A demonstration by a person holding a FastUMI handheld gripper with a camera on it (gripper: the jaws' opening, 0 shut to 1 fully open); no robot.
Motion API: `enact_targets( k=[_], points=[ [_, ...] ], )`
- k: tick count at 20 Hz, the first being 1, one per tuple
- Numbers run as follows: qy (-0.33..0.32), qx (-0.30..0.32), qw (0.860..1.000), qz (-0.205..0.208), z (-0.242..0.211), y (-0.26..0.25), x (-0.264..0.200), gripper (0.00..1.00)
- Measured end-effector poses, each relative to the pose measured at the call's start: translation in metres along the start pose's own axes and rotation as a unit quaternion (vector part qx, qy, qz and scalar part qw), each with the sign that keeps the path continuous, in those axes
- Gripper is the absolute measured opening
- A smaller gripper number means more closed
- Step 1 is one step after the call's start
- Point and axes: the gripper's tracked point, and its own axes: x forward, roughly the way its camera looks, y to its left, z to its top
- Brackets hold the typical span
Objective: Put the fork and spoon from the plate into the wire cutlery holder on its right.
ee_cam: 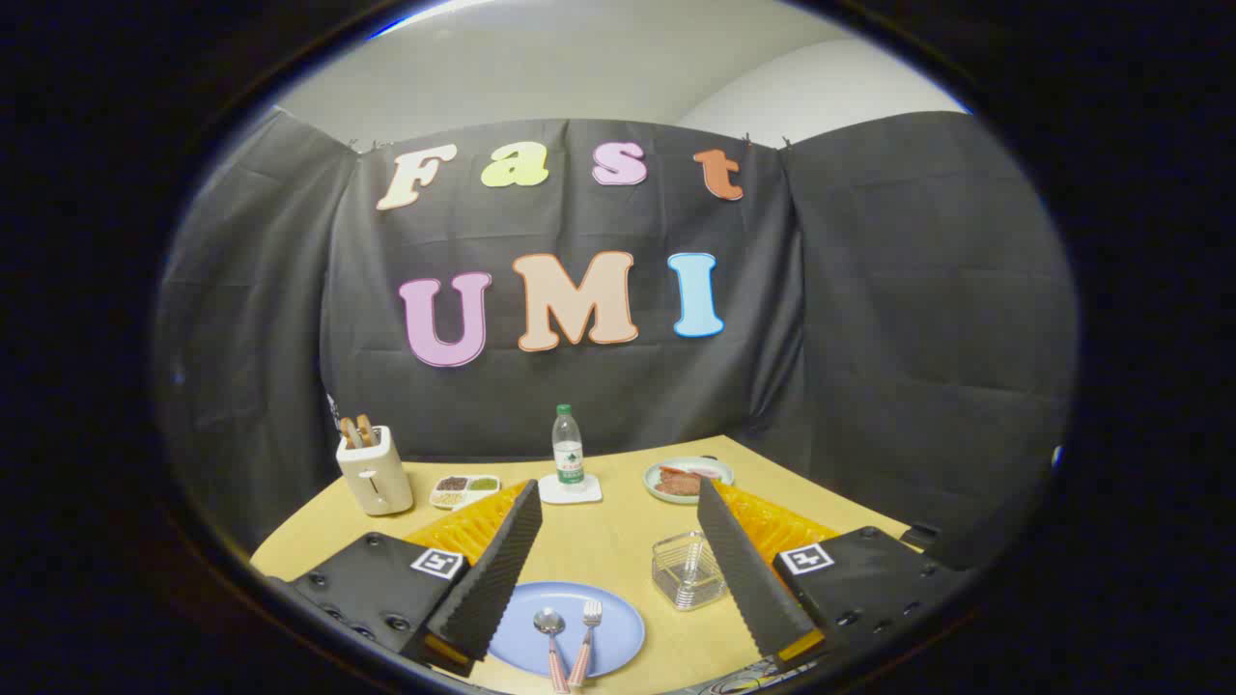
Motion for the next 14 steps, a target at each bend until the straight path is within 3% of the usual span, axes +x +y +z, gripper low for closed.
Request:
enact_targets(
  k=[14],
  points=[
    [0.027,-0.008,0.999,0.022,-0.018,0.024,-0.006,1.0]
  ],
)
